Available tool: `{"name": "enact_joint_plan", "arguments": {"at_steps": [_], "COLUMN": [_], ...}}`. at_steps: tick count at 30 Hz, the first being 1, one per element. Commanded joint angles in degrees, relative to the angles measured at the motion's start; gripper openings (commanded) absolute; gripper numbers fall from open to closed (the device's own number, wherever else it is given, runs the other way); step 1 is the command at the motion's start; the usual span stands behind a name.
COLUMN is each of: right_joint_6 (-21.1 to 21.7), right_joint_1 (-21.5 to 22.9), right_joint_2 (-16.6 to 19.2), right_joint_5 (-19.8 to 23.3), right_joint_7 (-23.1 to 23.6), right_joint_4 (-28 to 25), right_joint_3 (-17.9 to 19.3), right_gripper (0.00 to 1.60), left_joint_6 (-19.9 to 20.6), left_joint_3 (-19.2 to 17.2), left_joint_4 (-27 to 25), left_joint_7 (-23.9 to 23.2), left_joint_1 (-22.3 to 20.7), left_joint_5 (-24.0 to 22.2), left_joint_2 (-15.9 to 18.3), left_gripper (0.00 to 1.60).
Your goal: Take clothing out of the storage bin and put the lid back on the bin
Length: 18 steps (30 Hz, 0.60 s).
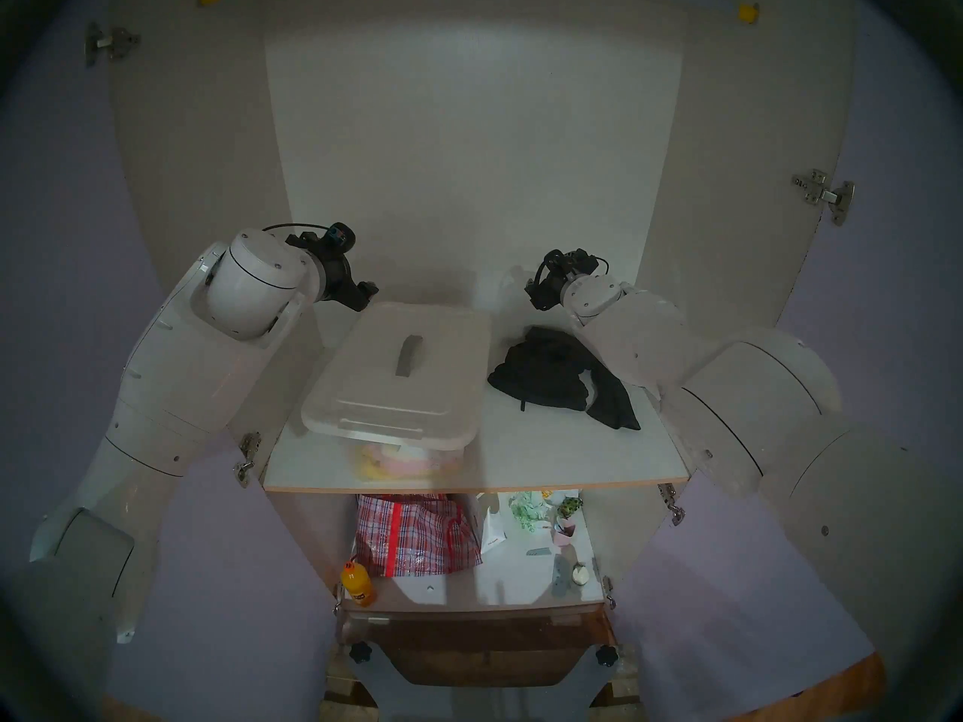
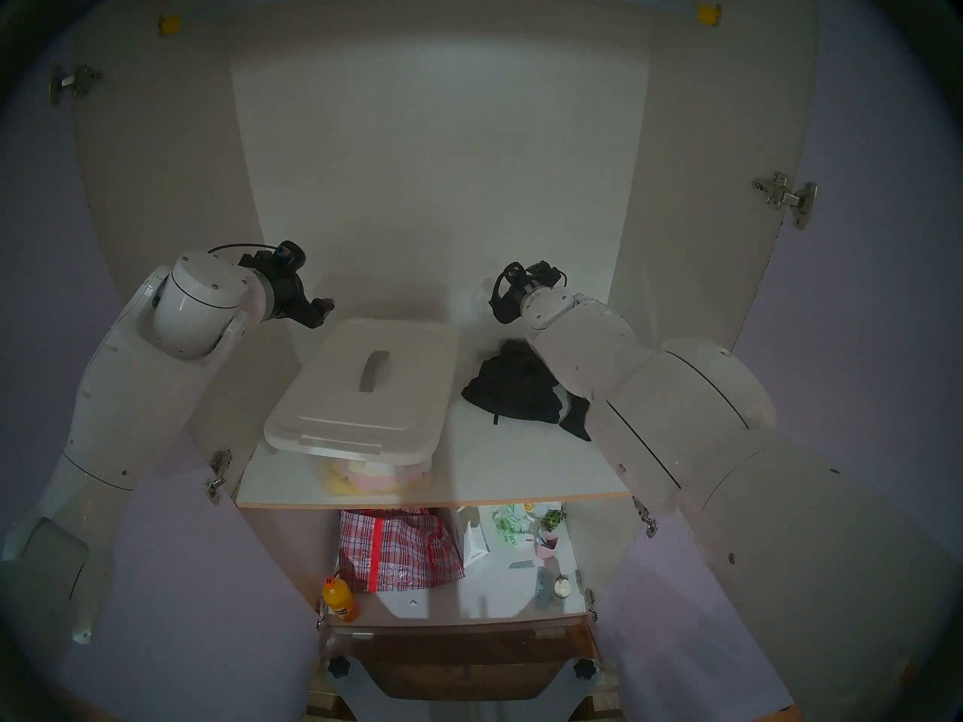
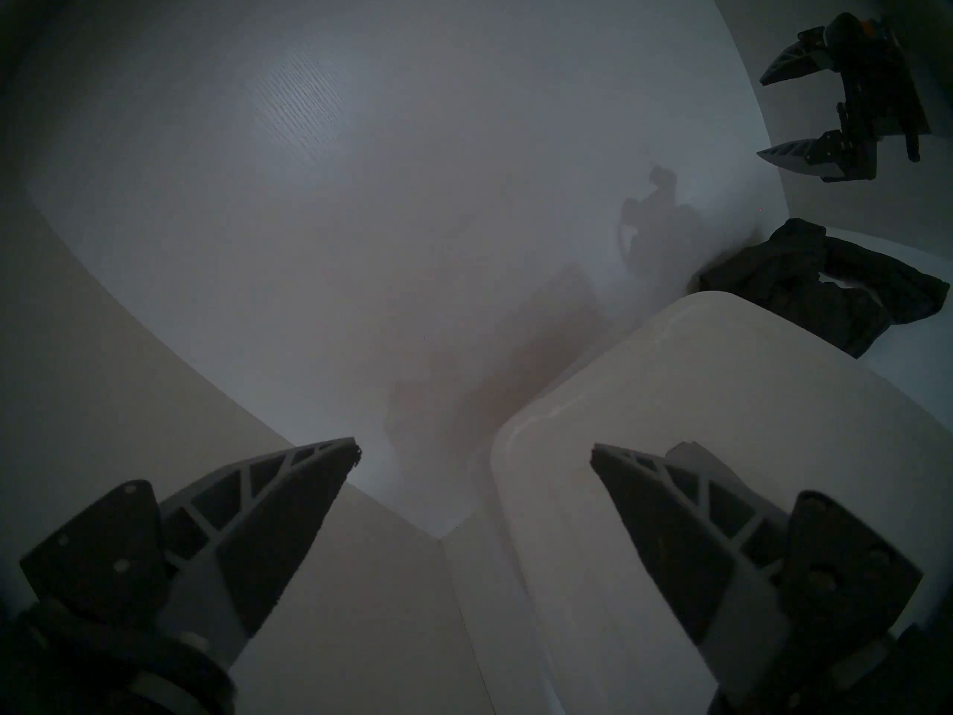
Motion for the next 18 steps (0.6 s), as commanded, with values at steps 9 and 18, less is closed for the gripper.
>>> {"name": "enact_joint_plan", "arguments": {"at_steps": [9,18], "right_joint_6": [-0.5,0.0], "right_joint_1": [-3.3,-4.0], "right_joint_2": [0.8,2.1], "right_joint_5": [-2.6,-4.1], "right_joint_7": [-3.0,-4.1], "right_joint_4": [0.6,1.3], "right_joint_3": [-2.5,-4.0], "right_gripper": [1.6,1.6], "left_joint_6": [-0.3,-0.3], "left_joint_3": [-0.7,-0.7], "left_joint_4": [-1.0,-0.9], "left_joint_7": [0.2,0.3], "left_joint_1": [-1.5,-1.5], "left_joint_5": [0.0,0.0], "left_joint_2": [0.0,0.0], "left_gripper": [1.6,1.6]}}
